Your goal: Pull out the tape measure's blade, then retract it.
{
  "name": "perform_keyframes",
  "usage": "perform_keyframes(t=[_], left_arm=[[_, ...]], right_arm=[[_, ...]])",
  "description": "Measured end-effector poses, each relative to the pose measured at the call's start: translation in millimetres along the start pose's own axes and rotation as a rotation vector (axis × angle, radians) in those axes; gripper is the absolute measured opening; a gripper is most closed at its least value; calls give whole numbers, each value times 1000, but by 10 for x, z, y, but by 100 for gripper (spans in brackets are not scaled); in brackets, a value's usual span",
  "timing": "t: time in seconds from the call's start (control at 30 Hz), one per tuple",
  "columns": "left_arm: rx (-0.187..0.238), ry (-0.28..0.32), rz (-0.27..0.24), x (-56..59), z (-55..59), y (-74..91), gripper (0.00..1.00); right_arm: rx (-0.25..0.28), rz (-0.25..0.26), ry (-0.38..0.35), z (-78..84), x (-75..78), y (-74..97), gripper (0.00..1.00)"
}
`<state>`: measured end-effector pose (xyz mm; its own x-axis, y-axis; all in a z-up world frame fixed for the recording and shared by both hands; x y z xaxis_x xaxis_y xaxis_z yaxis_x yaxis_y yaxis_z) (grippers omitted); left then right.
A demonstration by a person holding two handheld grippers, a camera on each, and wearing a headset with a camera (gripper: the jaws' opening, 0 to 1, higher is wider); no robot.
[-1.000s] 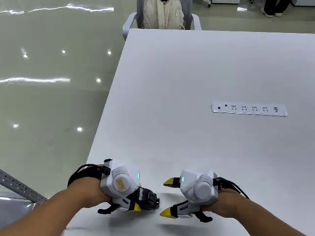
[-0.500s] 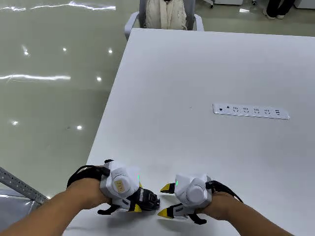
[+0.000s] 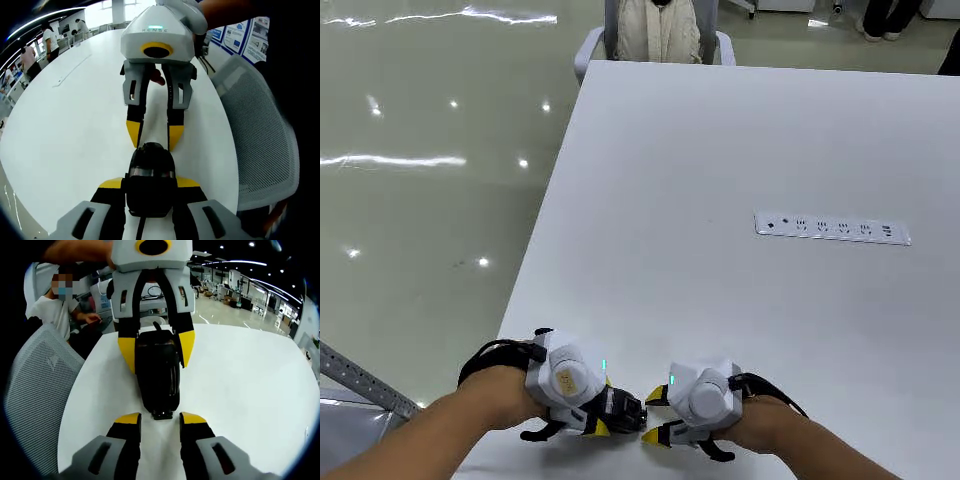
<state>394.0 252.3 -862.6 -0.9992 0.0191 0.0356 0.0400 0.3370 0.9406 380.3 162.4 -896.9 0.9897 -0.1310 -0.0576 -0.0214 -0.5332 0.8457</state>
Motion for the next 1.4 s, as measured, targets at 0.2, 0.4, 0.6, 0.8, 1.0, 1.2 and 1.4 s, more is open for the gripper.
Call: perform_keyframes(t=[0.2, 0.4, 0.6, 0.8, 1.0, 1.2, 1.4], left_arm=[[2, 2, 0, 3, -4, -2, 32], [-2, -3, 3, -2, -8, -9, 32], [-5, -5, 6, -1, -5, -13, 33], [-3, 0, 4, -7, -7, -12, 33], [-7, -5, 7, -2, -10, -12, 33], [-13, -20, 9, 6, -9, -12, 33], [-14, -20, 9, 5, -7, -11, 33]], right_arm=[[8, 1, -13, -29, 21, -26, 25], [1, -7, -6, -25, 24, -56, 24], [-14, -10, 22, 4, 37, -45, 20], [-37, -8, 11, 5, 46, -44, 15], [-67, -8, 10, -12, 37, -53, 16], [-72, -20, -39, -12, 31, -56, 17], [-72, -19, -32, -16, 21, -58, 17]])
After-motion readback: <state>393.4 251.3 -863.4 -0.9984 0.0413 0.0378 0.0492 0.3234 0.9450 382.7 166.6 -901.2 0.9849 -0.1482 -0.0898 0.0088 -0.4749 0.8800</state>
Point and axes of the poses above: the centre of the closed fingertips' face, and the gripper's own axes: y roughly backward along the fingers, x roughly to its right, z roughly out of its underside, the point moved 5 cm from there along y, roughly backward along the fingers, and after that the axes turned 11 degrees about -x, right-handed, at the moved point
